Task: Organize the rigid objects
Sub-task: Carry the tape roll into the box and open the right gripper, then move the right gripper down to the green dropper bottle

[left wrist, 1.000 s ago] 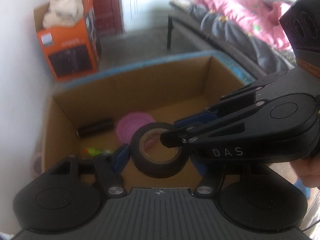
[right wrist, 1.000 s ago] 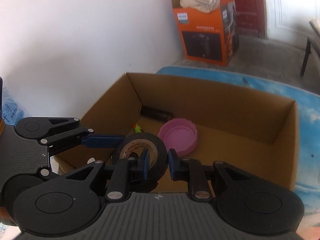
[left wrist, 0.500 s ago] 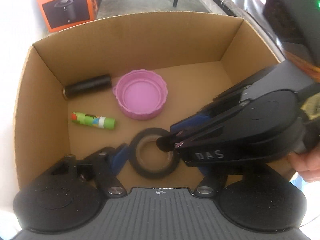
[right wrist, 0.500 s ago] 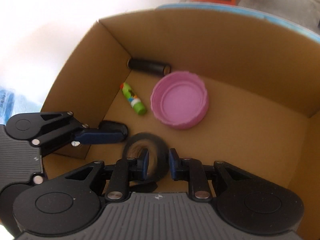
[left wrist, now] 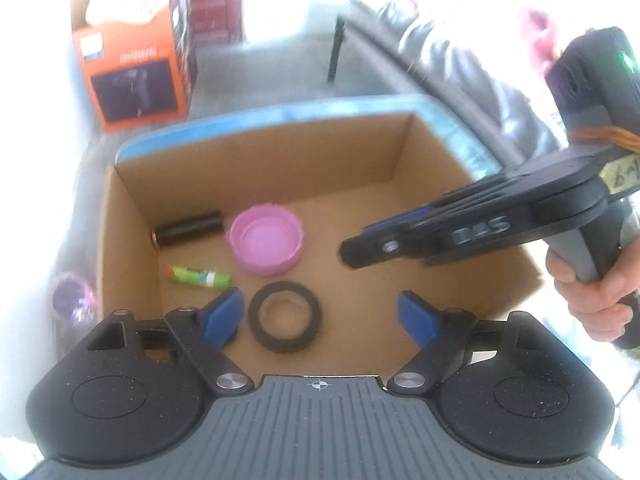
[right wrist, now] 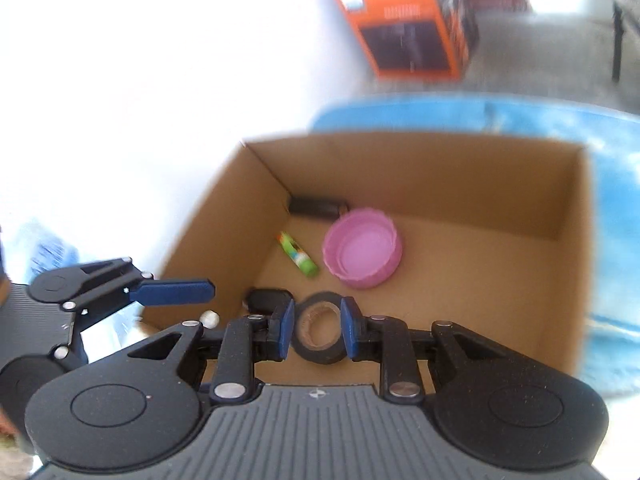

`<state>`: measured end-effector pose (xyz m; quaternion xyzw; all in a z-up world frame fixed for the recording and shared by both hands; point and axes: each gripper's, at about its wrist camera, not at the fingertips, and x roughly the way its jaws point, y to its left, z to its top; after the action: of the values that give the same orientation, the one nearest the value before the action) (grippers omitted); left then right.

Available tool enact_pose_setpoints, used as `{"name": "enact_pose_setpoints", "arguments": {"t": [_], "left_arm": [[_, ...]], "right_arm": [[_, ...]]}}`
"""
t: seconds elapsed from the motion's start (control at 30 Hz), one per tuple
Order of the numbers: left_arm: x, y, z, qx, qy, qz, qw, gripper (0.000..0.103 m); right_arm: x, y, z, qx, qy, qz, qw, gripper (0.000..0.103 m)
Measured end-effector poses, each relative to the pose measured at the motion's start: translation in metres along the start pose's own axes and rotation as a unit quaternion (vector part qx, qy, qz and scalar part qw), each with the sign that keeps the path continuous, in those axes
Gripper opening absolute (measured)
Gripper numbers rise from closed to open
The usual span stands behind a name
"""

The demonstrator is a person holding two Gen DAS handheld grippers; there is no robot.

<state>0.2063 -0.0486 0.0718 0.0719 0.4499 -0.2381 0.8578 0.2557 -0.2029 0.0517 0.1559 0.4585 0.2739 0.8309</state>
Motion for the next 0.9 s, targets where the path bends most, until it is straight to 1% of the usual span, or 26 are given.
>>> {"name": "enact_pose_setpoints", "arguments": {"t": [0.13,0.2,0.23,0.27,0.33,0.4,0.47,0.53,0.6,0.73,0.83,0.9], "left_arm": [[-0.043,-0.011,-0.019,0.008,-0.062,-0.018,0.9979,0.09],[-0.062,-0.017,-0.034,0.012,-0.096,-0.025,0.995,0.095],[-0.069,-0.019,-0.043,0.01,-0.112,-0.026,0.9933,0.096],[-0.075,-0.023,-0.053,0.011,-0.125,-0.026,0.9918,0.097],[-0.081,-0.03,-0.071,0.009,-0.142,-0.028,0.9894,0.097],[-0.082,-0.037,-0.088,0.004,-0.157,-0.027,0.9872,0.097],[-0.078,-0.045,-0.104,0.001,-0.166,-0.027,0.9858,0.097],[-0.068,-0.052,-0.117,0.0,-0.17,-0.026,0.985,0.097],[-0.061,-0.063,-0.13,0.004,-0.173,-0.013,0.9848,0.097],[-0.04,-0.077,-0.14,0.02,-0.175,0.023,0.9842,0.096],[-0.027,-0.081,-0.143,0.034,-0.18,0.045,0.9821,0.091],[-0.02,-0.08,-0.142,0.039,-0.183,0.055,0.9809,0.084]], "right_arm": [[-0.066,0.007,-0.038,-0.003,-0.078,0.015,0.997,0.028],[-0.097,0.008,-0.062,0.0,-0.113,0.026,0.993,0.036],[-0.108,0.01,-0.074,0.003,-0.129,0.029,0.991,0.042],[-0.119,0.011,-0.088,0.004,-0.143,0.029,0.989,0.044],[-0.139,0.014,-0.112,0.008,-0.17,0.022,0.985,0.044],[-0.149,0.015,-0.136,0.017,-0.187,0.015,0.982,0.044],[-0.152,0.014,-0.158,0.034,-0.198,0.012,0.98,0.044],[-0.152,0.013,-0.177,0.051,-0.198,0.009,0.979,0.044],[-0.143,0.014,-0.189,0.06,-0.199,0.006,0.978,0.044],[-0.117,0.024,-0.189,0.051,-0.197,-0.003,0.979,0.044],[-0.099,0.037,-0.18,0.026,-0.199,-0.004,0.98,0.044],[-0.085,0.049,-0.177,0.001,-0.2,-0.017,0.98,0.044]]}}
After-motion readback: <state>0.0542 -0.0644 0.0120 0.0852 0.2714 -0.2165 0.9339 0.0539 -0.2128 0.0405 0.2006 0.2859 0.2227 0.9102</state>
